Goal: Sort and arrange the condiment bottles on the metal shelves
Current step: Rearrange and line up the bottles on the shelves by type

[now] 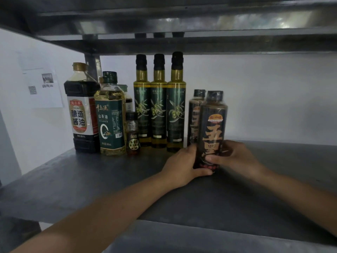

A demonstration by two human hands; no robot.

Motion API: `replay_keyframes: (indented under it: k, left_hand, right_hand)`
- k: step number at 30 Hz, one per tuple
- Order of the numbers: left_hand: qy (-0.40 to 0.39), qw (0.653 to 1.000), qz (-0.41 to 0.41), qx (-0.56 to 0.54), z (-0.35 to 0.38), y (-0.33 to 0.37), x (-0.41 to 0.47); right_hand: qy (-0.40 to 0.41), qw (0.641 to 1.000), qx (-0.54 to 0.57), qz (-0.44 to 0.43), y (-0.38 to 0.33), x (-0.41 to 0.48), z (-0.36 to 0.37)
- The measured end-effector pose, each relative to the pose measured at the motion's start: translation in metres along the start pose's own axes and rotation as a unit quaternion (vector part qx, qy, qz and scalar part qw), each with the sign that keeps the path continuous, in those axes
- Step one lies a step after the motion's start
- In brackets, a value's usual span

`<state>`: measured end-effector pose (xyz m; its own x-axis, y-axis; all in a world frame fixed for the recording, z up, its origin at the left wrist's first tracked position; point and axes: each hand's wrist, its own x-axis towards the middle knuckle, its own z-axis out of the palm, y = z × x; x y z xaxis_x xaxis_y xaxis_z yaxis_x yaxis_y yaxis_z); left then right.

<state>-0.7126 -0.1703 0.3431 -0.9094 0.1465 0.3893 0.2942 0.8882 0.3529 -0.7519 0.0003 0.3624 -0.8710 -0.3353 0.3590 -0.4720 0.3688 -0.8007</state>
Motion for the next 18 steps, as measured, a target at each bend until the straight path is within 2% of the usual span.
replay_keyframes:
  k: [2,4,8,18]
  left_hand:
    - [-0.017,0.996,0.01,0.089,0.003,0.005,0.005]
    - [-0.048,0.992,-0.001,0.118,0.004,0.003,0.01]
    - [-0.087,0.987,-0.014,0.131,0.005,0.0,0.012]
    - [-0.088,0.988,-0.021,0.128,0.005,-0.001,0.012]
  right_hand:
    - [0.019,1.0,0.002,0.023,0.01,0.002,-0.015]
    - [0.037,0.998,0.003,0.047,0.019,0.008,-0.027]
    - [0.066,0.995,-0.003,0.074,0.028,0.027,-0.034]
    - [0.1,0.992,-0.007,0.077,0.039,0.066,-0.011]
